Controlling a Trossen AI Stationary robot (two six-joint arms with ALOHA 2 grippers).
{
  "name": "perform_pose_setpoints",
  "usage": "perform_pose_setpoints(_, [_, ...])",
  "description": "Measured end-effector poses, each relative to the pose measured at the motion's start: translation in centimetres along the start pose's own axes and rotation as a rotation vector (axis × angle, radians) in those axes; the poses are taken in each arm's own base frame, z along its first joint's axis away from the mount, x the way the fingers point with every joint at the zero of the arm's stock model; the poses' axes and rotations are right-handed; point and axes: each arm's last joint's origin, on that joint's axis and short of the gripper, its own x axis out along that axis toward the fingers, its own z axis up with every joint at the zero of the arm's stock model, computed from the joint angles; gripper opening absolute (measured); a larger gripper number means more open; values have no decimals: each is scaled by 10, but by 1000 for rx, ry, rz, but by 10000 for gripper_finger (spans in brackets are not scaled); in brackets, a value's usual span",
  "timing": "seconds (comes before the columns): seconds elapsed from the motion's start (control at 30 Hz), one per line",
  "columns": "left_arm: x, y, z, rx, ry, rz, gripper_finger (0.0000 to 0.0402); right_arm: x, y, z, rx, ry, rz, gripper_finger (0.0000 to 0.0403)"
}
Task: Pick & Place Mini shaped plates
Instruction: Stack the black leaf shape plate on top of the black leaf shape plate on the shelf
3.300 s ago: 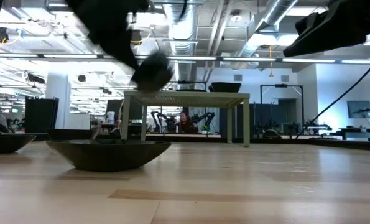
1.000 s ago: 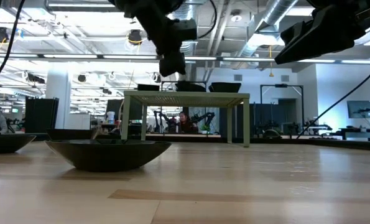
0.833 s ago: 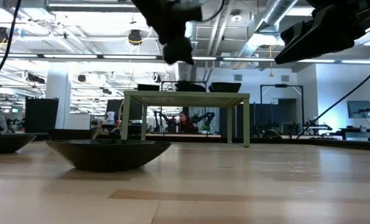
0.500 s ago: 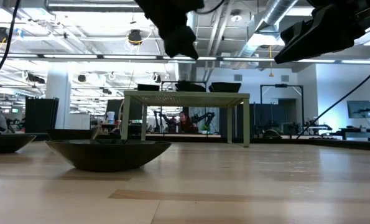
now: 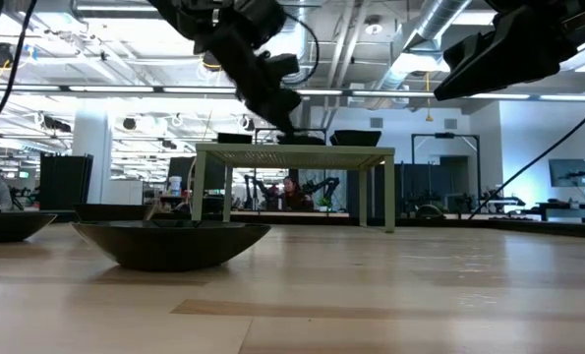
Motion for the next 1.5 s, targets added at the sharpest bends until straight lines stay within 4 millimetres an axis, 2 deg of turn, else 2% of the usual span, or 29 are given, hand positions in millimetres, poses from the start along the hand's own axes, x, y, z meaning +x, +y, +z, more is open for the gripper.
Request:
perform_pose_setpoints(0.2, [-3, -10, 0, 47, -12, -10, 118, 0, 0, 0, 0, 0, -1, 69])
perform_pose_setpoints(0.37, [-17, -23, 8, 48, -67, -21, 118, 0, 0, 0, 0, 0, -1, 69])
perform_pose_setpoints(0.53, [-47, -64, 18, 43, -151, -213, 115, 0, 0, -1, -3, 6, -1, 69])
perform_pose_setpoints(0.63, [-75, -98, 21, 25, -207, -418, 115, 0, 0, -2, -7, 16, -2, 69])
perform_pose_setpoints(0.73, [-105, -134, 16, 0, -210, -587, 115, 0, 0, -2, -3, 21, -1, 69])
perform_pose_setpoints(0.83, [-138, -167, 3, -16, -192, -713, 115, 0, 0, -2, -2, 19, -2, 69])
perform_pose_setpoints(0.93, [-169, -196, -19, -24, -145, -812, 115, 0, 0, -2, 1, 18, -2, 69])
perform_pose_setpoints(1.13, [-216, -233, -68, -74, -33, -904, 115, 0, 0, -1, 3, 12, -1, 69])
perform_pose_setpoints(1.23, [-227, -247, -90, -63, 2, -904, 115, 0, 0, 0, 9, -1, -1, 69])
perform_pose_setpoints(1.33, [-230, -260, -107, -2, 15, -889, 115, 0, 0, 2, 16, -15, -2, 69])
perform_pose_setpoints(1.5, [-218, -275, -126, 65, 49, -819, 115, 0, -1, 2, 19, -17, -4, 69])
